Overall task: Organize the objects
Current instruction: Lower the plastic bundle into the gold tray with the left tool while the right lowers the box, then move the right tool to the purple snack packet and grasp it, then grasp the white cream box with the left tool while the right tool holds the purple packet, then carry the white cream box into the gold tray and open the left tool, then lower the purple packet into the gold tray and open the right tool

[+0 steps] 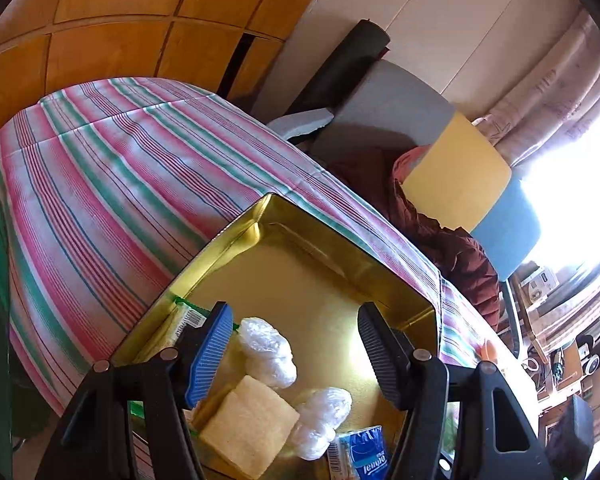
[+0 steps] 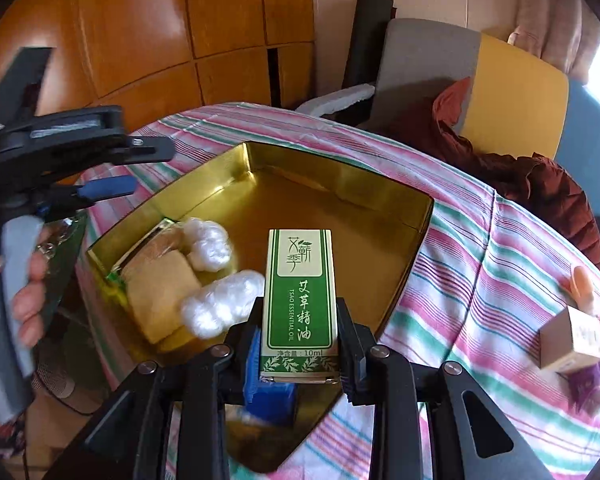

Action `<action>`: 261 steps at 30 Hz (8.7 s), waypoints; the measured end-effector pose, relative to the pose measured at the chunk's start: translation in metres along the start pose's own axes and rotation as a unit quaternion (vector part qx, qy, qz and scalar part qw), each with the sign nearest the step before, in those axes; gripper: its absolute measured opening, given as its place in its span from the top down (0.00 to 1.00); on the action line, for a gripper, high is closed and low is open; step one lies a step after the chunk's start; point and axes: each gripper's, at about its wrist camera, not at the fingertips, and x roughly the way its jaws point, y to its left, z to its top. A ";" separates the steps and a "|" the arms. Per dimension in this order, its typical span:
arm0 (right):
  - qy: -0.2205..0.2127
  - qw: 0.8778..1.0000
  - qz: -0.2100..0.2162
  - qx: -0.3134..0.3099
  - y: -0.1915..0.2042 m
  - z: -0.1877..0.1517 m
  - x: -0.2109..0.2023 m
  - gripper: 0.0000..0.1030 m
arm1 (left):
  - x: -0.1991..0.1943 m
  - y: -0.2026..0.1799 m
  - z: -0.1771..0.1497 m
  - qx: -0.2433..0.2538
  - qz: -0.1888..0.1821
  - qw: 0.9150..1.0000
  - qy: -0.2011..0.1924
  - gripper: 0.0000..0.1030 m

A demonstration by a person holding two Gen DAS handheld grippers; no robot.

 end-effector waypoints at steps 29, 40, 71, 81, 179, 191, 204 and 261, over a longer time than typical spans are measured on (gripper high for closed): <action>-0.019 0.997 -0.013 0.068 -0.032 -0.009 0.004 0.40 | 0.010 -0.026 -0.023 0.034 -0.015 0.999 0.032 0.36; -0.003 0.991 -0.049 0.122 -0.083 -0.048 -0.017 0.38 | 0.012 -0.072 -0.058 0.116 -0.057 0.990 0.051 0.36; -0.033 0.904 -0.203 0.376 -0.324 -0.124 -0.042 0.54 | -0.001 -0.162 -0.171 0.298 -0.136 0.935 0.137 0.36; -0.063 0.899 -0.195 0.387 -0.315 -0.152 -0.056 0.58 | 0.021 -0.202 -0.173 0.331 -0.136 0.922 0.146 0.35; -0.063 0.928 -0.287 0.227 -0.240 -0.143 -0.053 0.58 | 0.046 -0.158 -0.092 0.281 -0.049 0.958 0.016 0.49; -0.051 0.928 -0.296 0.222 -0.239 -0.142 -0.049 0.58 | 0.080 -0.080 -0.007 0.231 0.030 0.971 0.053 0.49; -0.046 0.927 -0.303 0.217 -0.237 -0.140 -0.047 0.58 | 0.129 -0.010 0.034 0.190 0.082 0.971 0.120 0.49; 0.065 0.984 0.095 0.139 0.007 0.075 0.109 0.42 | -0.013 0.024 -0.052 0.059 0.041 0.997 -0.009 0.46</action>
